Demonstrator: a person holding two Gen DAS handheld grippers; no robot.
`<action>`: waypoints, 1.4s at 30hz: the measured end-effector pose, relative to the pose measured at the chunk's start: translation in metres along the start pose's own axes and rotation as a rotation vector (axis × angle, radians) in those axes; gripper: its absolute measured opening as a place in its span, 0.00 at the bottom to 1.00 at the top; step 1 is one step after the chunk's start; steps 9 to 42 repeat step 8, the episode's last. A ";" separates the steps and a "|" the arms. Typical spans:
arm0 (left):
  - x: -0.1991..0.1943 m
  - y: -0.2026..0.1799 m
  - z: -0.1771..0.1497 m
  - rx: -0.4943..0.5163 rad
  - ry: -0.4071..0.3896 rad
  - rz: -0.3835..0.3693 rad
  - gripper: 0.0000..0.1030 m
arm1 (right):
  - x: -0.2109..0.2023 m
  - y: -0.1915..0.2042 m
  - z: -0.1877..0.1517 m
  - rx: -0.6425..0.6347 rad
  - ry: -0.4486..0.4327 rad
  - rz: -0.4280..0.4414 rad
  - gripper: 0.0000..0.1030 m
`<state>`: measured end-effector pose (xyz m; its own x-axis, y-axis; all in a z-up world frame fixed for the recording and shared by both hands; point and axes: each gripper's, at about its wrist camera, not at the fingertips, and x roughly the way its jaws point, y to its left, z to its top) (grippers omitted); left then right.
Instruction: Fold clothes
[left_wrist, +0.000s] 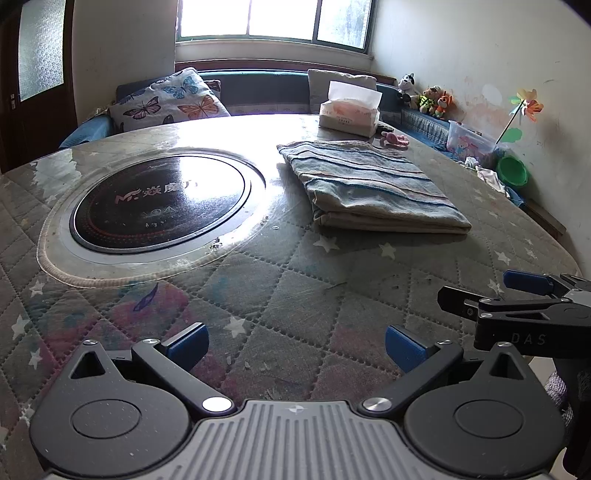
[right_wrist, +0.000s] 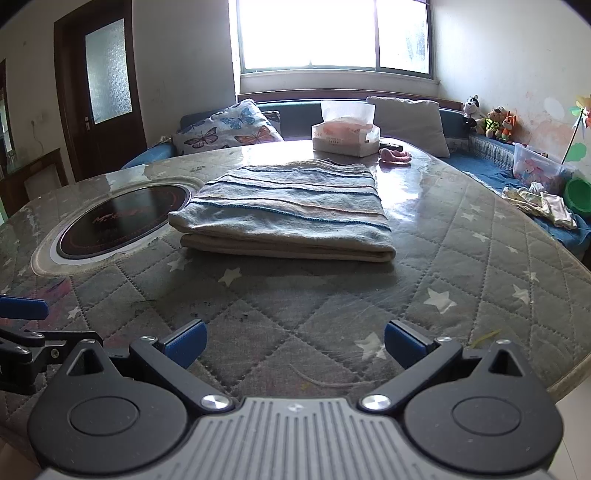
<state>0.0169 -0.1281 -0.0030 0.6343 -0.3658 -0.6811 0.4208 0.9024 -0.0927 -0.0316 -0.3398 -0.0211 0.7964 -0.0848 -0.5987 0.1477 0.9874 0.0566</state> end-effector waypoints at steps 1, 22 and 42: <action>0.000 0.000 0.000 0.001 -0.002 0.002 1.00 | 0.000 0.000 0.000 -0.001 0.000 -0.001 1.00; 0.001 -0.001 0.002 0.014 -0.006 -0.009 1.00 | 0.002 -0.001 0.001 -0.002 0.003 -0.002 1.00; 0.001 -0.001 0.002 0.014 -0.006 -0.009 1.00 | 0.002 -0.001 0.001 -0.002 0.003 -0.002 1.00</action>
